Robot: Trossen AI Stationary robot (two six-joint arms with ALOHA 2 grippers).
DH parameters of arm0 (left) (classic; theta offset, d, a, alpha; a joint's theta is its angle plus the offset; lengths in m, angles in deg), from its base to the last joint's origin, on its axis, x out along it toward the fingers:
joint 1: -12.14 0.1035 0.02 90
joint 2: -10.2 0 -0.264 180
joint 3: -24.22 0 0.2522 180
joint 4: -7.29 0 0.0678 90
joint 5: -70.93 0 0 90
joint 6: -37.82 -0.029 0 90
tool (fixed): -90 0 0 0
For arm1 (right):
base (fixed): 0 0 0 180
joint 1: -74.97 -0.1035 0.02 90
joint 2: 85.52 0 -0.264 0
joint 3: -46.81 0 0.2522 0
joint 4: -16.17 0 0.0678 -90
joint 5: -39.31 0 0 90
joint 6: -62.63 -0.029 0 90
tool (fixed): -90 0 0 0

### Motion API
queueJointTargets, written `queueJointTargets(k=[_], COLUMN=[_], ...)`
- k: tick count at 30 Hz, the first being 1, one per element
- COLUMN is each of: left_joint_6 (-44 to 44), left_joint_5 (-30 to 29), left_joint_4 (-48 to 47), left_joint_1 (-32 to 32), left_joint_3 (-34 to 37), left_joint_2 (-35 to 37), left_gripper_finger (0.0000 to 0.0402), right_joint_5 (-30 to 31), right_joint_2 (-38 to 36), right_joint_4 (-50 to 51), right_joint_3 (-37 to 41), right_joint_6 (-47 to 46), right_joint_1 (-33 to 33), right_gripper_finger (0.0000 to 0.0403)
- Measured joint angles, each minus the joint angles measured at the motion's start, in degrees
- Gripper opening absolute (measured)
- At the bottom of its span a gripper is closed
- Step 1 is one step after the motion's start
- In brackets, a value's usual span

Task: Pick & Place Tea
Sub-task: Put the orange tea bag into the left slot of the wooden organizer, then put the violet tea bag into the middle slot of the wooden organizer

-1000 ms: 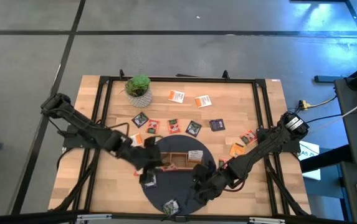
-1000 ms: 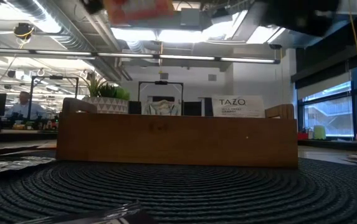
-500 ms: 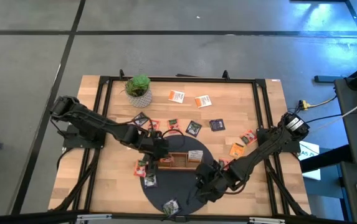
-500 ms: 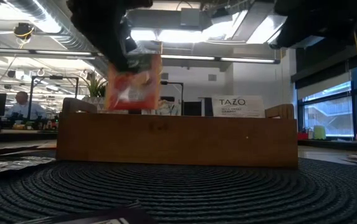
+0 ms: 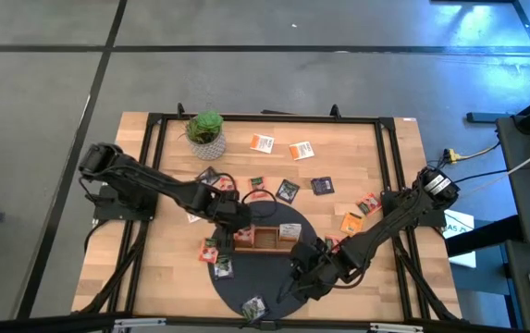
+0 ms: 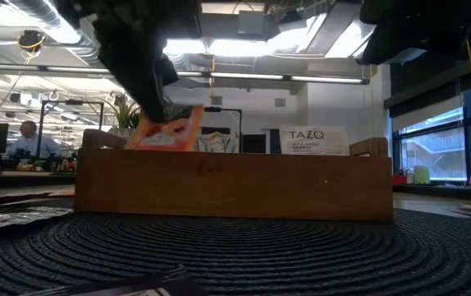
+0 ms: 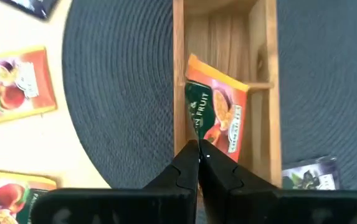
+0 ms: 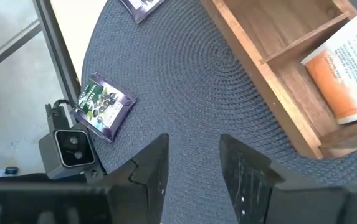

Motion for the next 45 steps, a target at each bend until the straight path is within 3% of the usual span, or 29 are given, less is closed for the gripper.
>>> queueJointTargets(k=[25,38,45], left_joint_6=[4.54,7.56,8.25], left_joint_5=[-3.19,-5.66,-5.75], left_joint_4=[-1.51,-1.62,-1.76], left_joint_1=[-0.02,0.00,-0.01], left_joint_3=[0.00,0.00,0.09], left_joint_2=[-0.32,-0.31,1.32], left_gripper_finger=[0.0007,0.0076,0.0086], right_joint_5=[0.39,2.96,2.96], right_joint_2=[0.00,0.00,0.00], right_joint_4=[0.04,-0.04,-0.07], right_joint_3=[0.00,0.00,0.00], right_joint_6=[0.14,0.13,0.13], right_joint_1=[0.00,0.00,0.00], right_gripper_finger=[0.0143,0.0143,0.0143])
